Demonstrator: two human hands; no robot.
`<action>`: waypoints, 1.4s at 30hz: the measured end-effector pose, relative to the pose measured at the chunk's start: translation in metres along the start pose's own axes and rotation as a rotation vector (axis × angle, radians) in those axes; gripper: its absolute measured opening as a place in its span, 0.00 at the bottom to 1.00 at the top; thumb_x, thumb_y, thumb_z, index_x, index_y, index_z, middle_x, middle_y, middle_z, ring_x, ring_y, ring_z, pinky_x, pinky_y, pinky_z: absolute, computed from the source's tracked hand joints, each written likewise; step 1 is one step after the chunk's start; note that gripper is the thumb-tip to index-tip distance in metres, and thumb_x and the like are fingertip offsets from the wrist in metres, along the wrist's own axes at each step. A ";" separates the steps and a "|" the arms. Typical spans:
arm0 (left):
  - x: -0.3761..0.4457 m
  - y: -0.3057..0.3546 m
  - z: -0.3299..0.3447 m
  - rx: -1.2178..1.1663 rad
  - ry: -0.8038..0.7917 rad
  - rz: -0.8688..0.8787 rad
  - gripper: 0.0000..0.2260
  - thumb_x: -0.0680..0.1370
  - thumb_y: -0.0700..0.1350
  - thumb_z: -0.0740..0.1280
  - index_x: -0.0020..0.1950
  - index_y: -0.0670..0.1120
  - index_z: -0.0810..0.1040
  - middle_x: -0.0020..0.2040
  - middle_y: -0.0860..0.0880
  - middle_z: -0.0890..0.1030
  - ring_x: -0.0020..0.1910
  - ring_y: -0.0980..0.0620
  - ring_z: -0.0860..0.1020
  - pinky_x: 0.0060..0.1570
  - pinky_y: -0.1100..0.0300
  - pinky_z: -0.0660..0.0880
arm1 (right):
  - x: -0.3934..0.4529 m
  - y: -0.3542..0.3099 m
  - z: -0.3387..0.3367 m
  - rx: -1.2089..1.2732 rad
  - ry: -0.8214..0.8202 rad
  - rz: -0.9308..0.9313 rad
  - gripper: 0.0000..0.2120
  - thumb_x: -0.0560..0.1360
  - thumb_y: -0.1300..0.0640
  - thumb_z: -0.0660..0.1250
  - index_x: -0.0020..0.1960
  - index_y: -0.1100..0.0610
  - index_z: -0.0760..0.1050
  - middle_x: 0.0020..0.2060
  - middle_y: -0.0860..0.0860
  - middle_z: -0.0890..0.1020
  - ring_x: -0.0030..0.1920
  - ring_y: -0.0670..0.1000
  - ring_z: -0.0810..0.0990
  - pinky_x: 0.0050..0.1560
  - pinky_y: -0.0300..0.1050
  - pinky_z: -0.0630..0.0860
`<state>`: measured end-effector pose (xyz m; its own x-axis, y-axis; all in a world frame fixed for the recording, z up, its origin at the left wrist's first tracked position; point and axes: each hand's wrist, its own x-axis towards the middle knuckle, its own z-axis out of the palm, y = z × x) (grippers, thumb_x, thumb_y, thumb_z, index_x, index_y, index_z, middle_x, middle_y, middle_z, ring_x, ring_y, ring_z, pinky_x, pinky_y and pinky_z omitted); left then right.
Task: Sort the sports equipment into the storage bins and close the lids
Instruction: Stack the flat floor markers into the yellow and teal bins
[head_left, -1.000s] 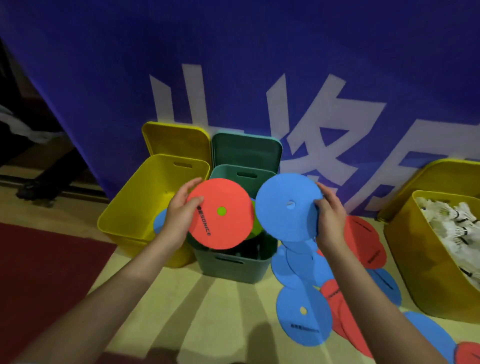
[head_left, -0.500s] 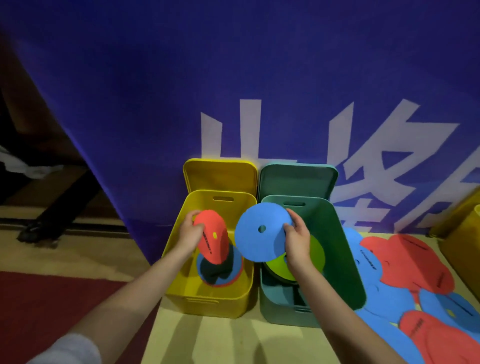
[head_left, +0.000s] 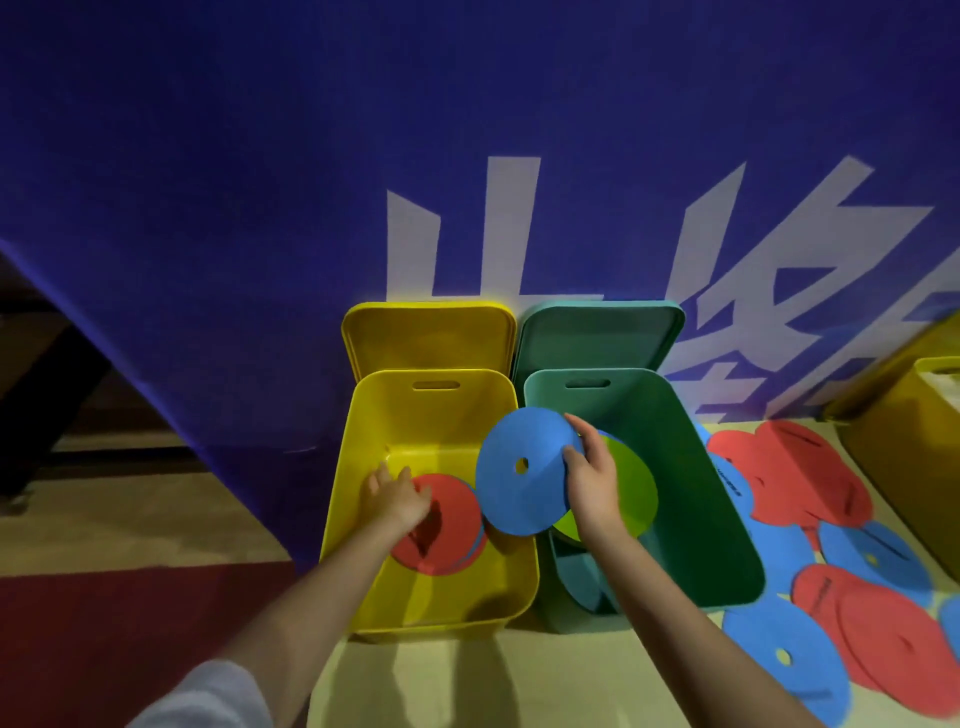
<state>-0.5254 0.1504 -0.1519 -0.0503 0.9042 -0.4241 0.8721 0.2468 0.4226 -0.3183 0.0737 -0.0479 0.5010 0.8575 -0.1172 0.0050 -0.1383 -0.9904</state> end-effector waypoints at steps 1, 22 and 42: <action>-0.005 0.006 -0.009 -0.065 0.030 0.075 0.24 0.80 0.52 0.60 0.74 0.45 0.62 0.77 0.37 0.53 0.76 0.40 0.51 0.72 0.54 0.51 | -0.001 -0.003 0.003 -0.043 -0.020 -0.024 0.18 0.77 0.69 0.55 0.63 0.57 0.72 0.58 0.51 0.77 0.55 0.48 0.74 0.46 0.28 0.70; -0.042 -0.057 -0.068 -0.468 0.410 0.333 0.20 0.82 0.42 0.55 0.74 0.49 0.65 0.69 0.47 0.73 0.65 0.48 0.73 0.57 0.56 0.71 | 0.024 0.091 0.148 -0.277 -0.208 0.242 0.17 0.76 0.72 0.55 0.62 0.62 0.70 0.50 0.58 0.76 0.53 0.57 0.76 0.47 0.44 0.73; -0.096 0.037 -0.076 -0.185 0.432 0.668 0.15 0.76 0.46 0.61 0.60 0.47 0.78 0.56 0.45 0.78 0.57 0.45 0.75 0.58 0.53 0.71 | -0.018 -0.020 0.004 -0.183 -0.339 -0.167 0.09 0.79 0.63 0.61 0.55 0.54 0.76 0.39 0.50 0.80 0.36 0.43 0.78 0.37 0.36 0.74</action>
<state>-0.5248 0.0996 -0.0349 0.2354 0.9262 0.2946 0.6923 -0.3725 0.6181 -0.3311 0.0634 -0.0258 0.1677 0.9858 -0.0039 0.2312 -0.0432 -0.9720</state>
